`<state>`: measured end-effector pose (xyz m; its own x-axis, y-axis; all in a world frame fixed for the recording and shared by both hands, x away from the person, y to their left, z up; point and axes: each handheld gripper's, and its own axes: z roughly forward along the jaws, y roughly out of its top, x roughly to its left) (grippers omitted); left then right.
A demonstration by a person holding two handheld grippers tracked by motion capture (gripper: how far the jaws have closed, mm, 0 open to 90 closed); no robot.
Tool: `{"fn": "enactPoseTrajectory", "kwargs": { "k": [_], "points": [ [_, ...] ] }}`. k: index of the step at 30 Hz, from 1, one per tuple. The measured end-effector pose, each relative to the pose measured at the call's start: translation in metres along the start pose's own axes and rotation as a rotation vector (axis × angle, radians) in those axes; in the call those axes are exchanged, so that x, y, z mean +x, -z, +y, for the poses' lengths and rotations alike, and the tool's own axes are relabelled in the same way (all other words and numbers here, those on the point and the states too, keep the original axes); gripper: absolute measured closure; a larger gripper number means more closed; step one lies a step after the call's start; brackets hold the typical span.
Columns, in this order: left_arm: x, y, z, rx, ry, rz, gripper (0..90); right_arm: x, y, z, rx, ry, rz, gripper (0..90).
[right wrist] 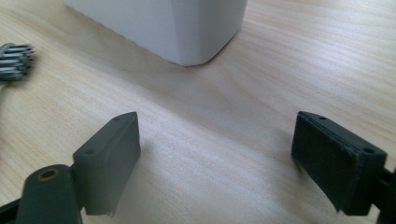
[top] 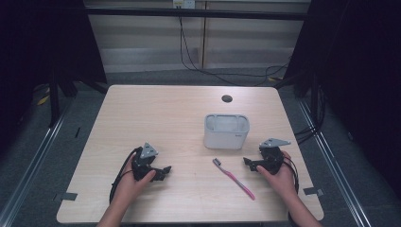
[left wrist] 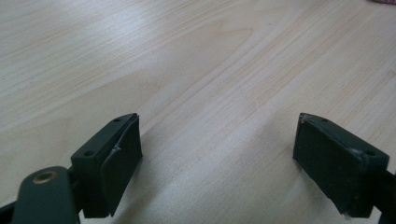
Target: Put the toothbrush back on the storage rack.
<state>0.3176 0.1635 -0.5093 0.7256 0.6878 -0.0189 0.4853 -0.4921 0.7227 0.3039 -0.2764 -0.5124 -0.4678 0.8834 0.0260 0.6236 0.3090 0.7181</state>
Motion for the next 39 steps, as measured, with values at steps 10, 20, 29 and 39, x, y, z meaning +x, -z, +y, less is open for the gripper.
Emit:
{"fn": "enactPoseTrajectory", "kwargs": {
  "k": [10, 20, 29, 39],
  "points": [
    [0.000, 0.000, 0.000, 0.000, 0.001, 0.000, 14.9, -0.003, 0.004, 0.005, 0.065, 0.017, 0.025, 16.4],
    [0.000, 0.000, 0.000, 0.000, 0.000, 0.000, 15.0, 0.005, 0.015, 0.017, 0.181, 0.013, 0.144, 24.9],
    [0.000, 0.000, 0.000, 0.000, 0.002, 0.001, 14.9, 0.030, 0.018, 0.032, 0.274, 0.098, 0.224, 36.9],
    [0.000, 0.000, -0.001, -0.003, 0.003, 0.001, 15.0, 0.058, 0.017, 0.052, 0.368, 0.193, 0.276, 42.3]
  ]
}}
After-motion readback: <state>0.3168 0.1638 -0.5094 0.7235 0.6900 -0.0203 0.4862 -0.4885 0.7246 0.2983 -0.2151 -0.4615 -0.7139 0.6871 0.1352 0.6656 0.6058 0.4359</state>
